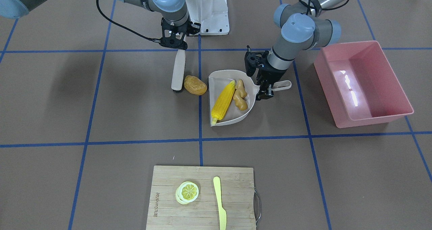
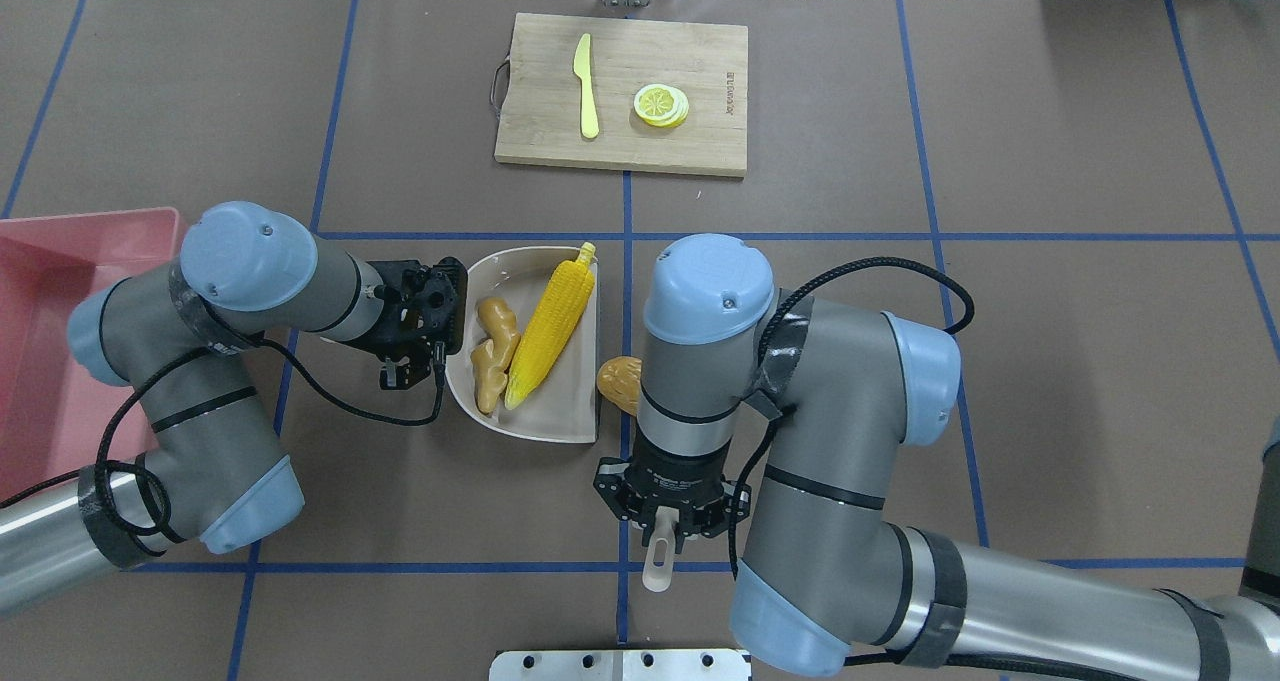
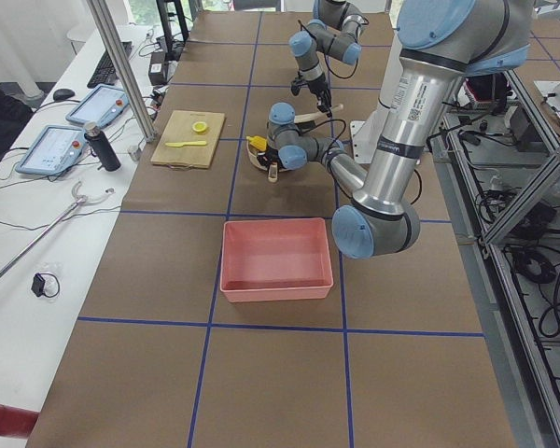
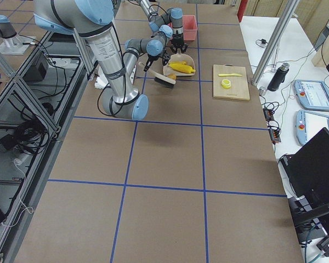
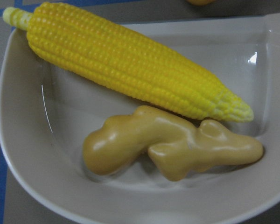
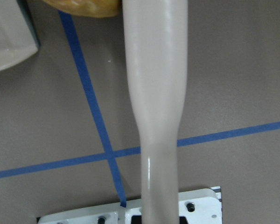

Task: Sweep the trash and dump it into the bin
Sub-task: 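Sweep the potato into the dustpan with the brush in the right gripper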

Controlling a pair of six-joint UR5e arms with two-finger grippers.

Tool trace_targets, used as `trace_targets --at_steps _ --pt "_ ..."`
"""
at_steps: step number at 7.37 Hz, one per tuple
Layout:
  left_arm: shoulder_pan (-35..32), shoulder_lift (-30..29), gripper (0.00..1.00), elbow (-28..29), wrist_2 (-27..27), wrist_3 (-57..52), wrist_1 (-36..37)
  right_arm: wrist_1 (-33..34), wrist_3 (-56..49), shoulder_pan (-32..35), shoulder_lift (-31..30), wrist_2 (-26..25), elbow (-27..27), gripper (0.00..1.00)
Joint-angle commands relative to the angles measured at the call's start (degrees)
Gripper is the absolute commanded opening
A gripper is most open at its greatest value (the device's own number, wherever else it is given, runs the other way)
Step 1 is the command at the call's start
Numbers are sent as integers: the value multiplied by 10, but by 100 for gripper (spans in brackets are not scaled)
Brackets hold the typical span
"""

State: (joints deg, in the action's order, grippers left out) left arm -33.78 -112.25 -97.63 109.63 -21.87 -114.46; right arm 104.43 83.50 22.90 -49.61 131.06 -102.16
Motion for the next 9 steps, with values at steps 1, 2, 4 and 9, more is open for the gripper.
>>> trace_targets --at_steps 1,2,4,9 --pt "1 -1 0 -2 0 1 9 -12 24 0 46 1 39 0" --pt "1 -2 0 -2 0 1 9 -12 25 0 68 1 56 0" --pt "1 -2 0 -1 0 1 8 -20 32 10 87 2 68 0" --pt "1 -2 0 -3 0 0 8 -34 31 62 157 52 148 0"
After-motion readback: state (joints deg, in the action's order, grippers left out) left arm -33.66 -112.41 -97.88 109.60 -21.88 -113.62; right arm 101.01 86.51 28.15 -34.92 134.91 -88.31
